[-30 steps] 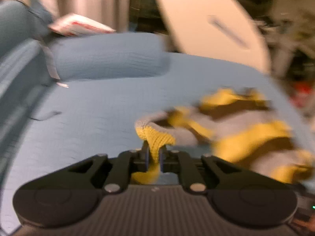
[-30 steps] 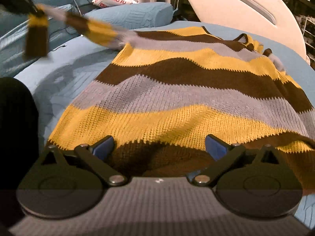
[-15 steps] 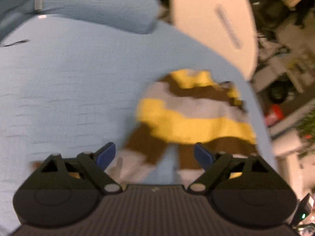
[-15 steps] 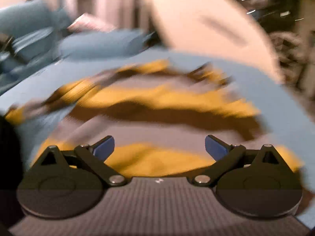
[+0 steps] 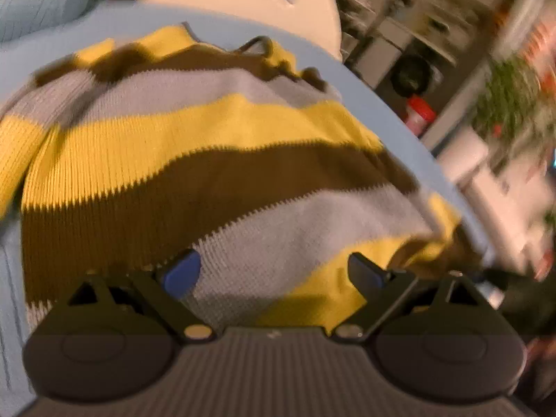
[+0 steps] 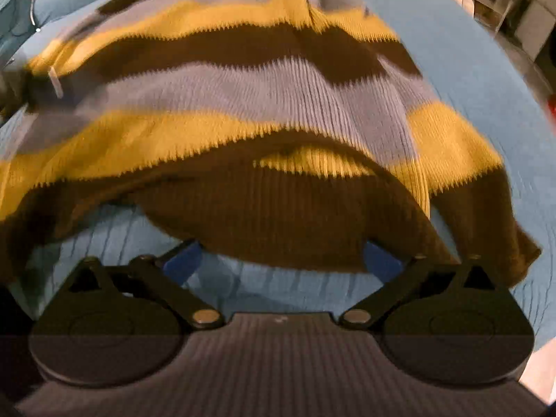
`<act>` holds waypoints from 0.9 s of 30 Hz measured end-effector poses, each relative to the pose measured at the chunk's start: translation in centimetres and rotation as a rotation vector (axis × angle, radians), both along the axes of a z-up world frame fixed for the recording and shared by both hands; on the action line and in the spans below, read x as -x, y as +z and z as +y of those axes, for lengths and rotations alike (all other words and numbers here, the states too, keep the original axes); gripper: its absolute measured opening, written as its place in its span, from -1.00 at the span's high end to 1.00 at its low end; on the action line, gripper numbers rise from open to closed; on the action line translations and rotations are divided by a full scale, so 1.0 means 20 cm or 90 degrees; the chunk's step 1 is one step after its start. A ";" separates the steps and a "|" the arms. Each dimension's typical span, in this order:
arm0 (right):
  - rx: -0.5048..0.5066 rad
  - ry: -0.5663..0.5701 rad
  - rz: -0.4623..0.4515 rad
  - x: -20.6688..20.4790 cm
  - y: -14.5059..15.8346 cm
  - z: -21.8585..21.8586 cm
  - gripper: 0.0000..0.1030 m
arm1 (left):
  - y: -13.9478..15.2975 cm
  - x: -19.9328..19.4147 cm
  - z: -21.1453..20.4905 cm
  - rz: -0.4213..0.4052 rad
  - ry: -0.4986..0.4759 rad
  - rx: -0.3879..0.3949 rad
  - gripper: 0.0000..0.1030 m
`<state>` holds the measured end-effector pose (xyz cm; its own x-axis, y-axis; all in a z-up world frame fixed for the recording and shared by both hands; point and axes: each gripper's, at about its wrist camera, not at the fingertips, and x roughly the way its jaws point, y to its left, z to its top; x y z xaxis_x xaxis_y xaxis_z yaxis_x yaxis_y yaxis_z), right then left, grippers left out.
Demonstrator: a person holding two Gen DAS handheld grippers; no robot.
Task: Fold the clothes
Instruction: 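Pinch the sweater hem with the right gripper and smooth it flat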
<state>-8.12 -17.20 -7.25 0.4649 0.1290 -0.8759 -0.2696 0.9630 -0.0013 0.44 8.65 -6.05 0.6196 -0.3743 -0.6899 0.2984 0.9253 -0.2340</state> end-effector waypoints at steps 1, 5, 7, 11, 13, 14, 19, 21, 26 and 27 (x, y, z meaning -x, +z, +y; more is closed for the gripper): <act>-0.005 -0.008 -0.007 0.00 0.00 -0.01 -1.00 | 0.01 0.01 -0.01 -0.012 -0.004 -0.021 -0.85; 0.017 -0.026 -0.072 0.01 0.05 0.03 -0.18 | -0.02 -0.01 0.03 0.004 0.021 0.026 -0.88; 0.060 -0.009 -0.098 0.03 0.04 0.08 -0.18 | -0.05 -0.01 0.06 0.016 0.031 0.031 -0.89; 0.076 0.026 -0.109 0.03 0.03 0.11 0.58 | -0.02 -0.04 0.06 0.019 0.033 0.034 -0.89; 0.090 0.035 -0.105 0.04 0.03 0.11 0.84 | -0.01 -0.03 0.07 0.018 0.031 0.036 -0.89; 0.087 0.034 -0.098 0.06 0.04 0.11 0.84 | 0.00 -0.03 0.07 0.021 0.032 0.039 -0.89; 0.022 0.020 -0.041 0.17 0.07 0.09 0.85 | 0.02 -0.03 0.12 0.028 0.051 0.075 -0.90; -0.001 0.023 -0.023 0.23 0.08 0.11 0.85 | 0.02 -0.03 0.13 0.032 0.055 0.086 -0.90; -0.037 0.034 0.001 0.26 0.06 0.16 0.74 | 0.03 -0.03 0.11 0.035 0.049 0.068 -0.91; -0.044 0.036 0.006 0.27 0.06 0.16 0.55 | 0.02 -0.03 0.11 0.035 0.048 0.065 -0.92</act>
<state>-13.49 -13.93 -6.06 0.4476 0.2145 -0.8681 -0.3228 0.9441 0.0668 0.99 10.76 -5.56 0.6111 -0.3976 -0.6845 0.2130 0.9154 -0.3416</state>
